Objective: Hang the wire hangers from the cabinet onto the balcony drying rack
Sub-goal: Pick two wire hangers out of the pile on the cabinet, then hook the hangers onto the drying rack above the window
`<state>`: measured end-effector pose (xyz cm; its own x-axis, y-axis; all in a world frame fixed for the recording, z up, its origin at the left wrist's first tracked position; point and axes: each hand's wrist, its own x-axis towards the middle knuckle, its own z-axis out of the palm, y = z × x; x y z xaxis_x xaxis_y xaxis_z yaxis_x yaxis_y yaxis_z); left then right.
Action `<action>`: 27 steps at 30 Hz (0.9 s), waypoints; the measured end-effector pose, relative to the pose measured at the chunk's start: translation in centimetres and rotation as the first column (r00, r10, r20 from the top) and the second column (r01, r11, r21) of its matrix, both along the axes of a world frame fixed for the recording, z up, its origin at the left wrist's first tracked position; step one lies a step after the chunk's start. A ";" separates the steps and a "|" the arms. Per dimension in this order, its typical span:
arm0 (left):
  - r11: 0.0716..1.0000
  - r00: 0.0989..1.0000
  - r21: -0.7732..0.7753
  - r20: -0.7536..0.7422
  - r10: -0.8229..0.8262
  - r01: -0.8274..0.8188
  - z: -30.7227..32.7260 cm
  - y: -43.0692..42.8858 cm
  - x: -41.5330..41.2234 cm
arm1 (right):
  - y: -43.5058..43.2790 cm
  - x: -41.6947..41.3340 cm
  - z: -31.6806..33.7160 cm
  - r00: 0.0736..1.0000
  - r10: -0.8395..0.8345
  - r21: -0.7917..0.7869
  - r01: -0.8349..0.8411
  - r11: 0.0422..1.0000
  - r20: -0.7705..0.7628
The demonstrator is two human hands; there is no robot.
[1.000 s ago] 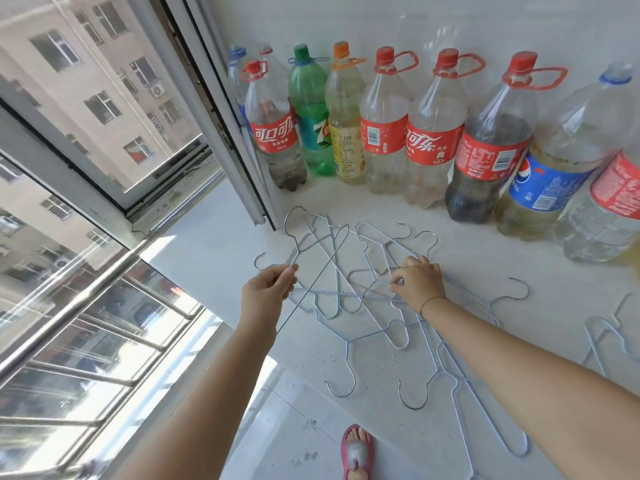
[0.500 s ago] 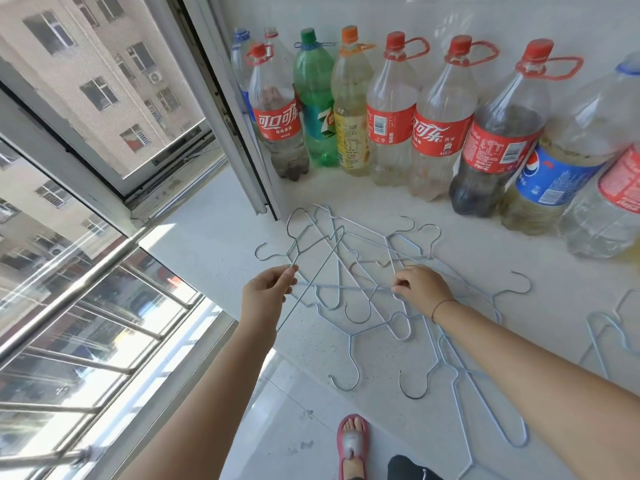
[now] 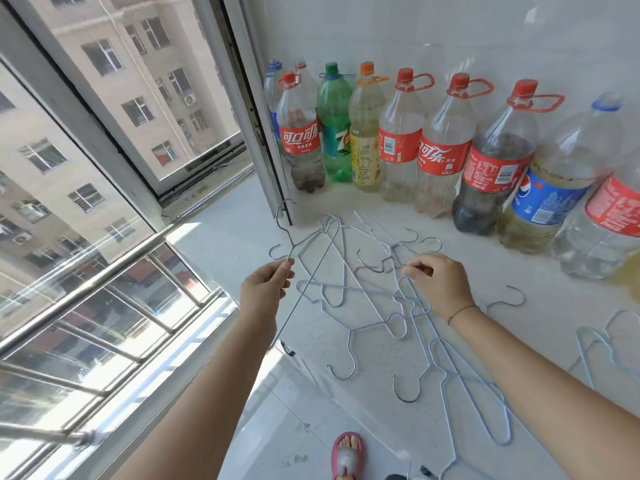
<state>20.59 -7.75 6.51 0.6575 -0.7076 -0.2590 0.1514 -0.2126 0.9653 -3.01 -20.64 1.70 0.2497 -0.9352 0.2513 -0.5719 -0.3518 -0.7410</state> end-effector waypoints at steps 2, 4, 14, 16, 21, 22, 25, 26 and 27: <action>0.998 0.999 -0.041 -0.029 0.037 -0.039 1.1 1.5 -0.3 | 0.9 0.1 1.5 0.998 0.016 -0.002 -0.016 1.000 0.064; 0.994 0.995 -0.079 -0.063 0.074 -0.079 2.1 3.3 -0.4 | 2.2 0.6 3.2 0.990 0.072 0.021 -0.075 0.997 0.123; 0.916 0.930 -0.214 -0.218 0.295 -0.340 6.2 18.3 1.4 | 15.6 8.8 9.7 0.797 0.249 0.327 -0.480 0.814 0.550; 0.889 0.912 -0.243 -0.237 0.334 -0.389 7.1 22.4 2.1 | 19.2 10.5 10.9 0.755 0.292 0.362 -0.567 0.740 0.587; 0.818 0.863 -0.285 -0.240 0.444 -0.500 9.4 34.4 3.6 | 29.2 14.6 14.0 0.633 0.388 0.407 -0.751 0.521 0.670; 0.805 0.856 -0.297 -0.238 0.459 -0.514 10.1 37.0 3.8 | 31.4 15.4 14.6 0.610 0.397 0.418 -0.776 0.471 0.686; 0.765 0.836 -0.336 -0.224 0.501 -0.549 12.4 45.0 3.7 | 38.4 17.4 16.7 0.537 0.431 0.434 -0.842 0.319 0.725; 0.753 0.828 -0.345 -0.219 0.517 -0.561 13.1 47.7 3.6 | 40.9 18.0 17.4 0.516 0.448 0.432 -0.856 0.283 0.730; 0.740 0.818 -0.350 -0.214 0.533 -0.574 13.7 50.5 3.6 | 43.4 18.6 18.0 0.494 0.466 0.421 -0.869 0.258 0.734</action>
<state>24.24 42.73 20.17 0.9515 -0.2793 -0.1292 0.2188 0.3188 0.9222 15.61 22.73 19.74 0.9381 -0.3378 -0.0770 0.0182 0.2700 -0.9627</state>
